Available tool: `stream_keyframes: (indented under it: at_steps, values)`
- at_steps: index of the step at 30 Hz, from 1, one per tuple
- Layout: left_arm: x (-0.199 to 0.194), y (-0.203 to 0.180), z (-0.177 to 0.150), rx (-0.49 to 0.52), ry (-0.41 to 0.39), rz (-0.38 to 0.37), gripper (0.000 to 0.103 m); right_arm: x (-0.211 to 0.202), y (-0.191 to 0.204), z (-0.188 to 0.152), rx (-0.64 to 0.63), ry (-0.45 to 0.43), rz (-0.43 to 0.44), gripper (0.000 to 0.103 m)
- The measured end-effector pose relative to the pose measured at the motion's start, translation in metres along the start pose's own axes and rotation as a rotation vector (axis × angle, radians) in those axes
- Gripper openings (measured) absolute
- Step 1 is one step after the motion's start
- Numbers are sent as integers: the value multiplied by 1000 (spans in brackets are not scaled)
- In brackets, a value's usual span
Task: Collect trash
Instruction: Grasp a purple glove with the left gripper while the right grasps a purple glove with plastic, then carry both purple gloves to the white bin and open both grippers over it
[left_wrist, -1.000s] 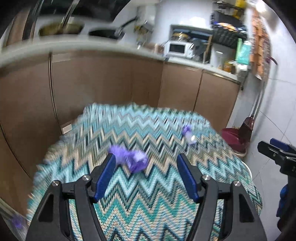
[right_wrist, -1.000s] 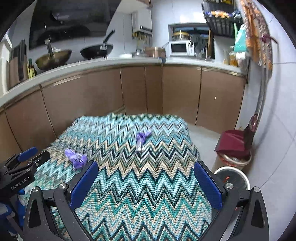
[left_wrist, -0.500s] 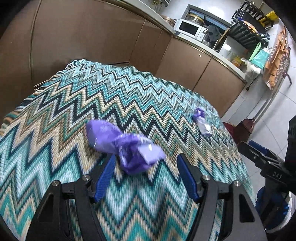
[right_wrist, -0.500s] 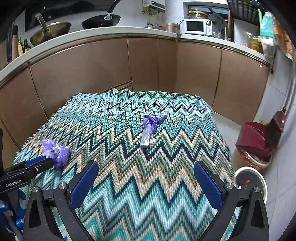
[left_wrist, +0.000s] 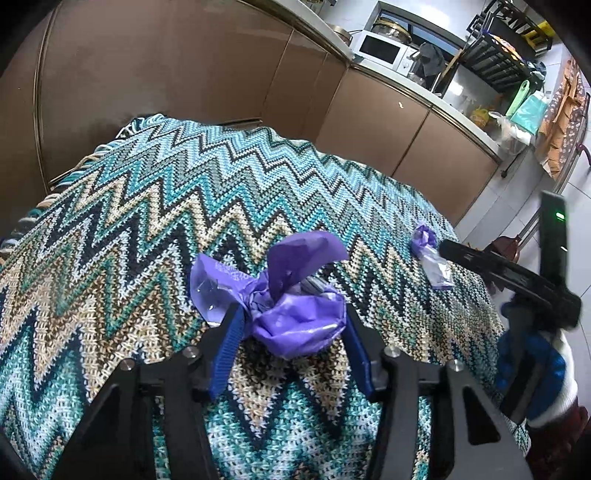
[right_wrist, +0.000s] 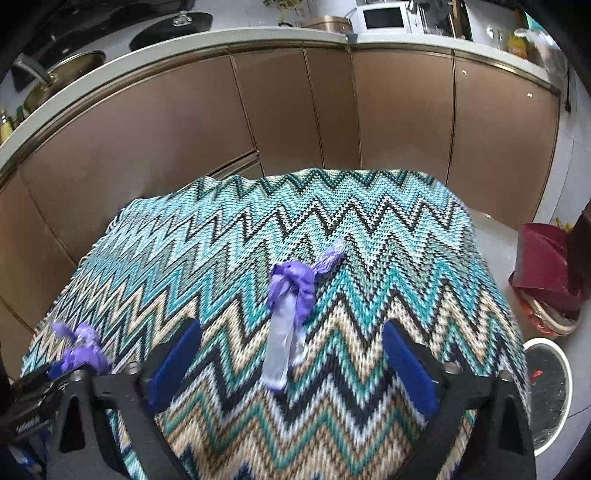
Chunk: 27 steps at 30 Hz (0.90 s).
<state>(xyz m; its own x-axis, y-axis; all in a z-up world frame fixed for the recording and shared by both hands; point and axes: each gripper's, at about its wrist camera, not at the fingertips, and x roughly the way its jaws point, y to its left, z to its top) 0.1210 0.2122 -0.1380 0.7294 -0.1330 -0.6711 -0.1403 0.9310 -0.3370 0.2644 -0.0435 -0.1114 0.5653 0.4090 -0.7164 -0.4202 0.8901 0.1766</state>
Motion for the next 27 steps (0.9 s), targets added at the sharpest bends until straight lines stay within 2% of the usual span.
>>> stream_keyframes:
  at_steps: [1,5,10,18,27]
  values:
    - [0,0,0,0,0,-5,47,6,-2,2,13,11,10,75]
    - [-1,3,-1,-19,-6,-25,42,21,-7,4,38,30,19,62]
    - [-3,3,-3,-20,-14,-33,37,31,-11,4,55,41,45,28]
    - [-19,-12,-8,30,-68,-16,31,4,-3,-3,27,6,83,24]
    - [-62,-26,-16,62,-109,-13,31,-73,27,-42,-59,-28,112,24]
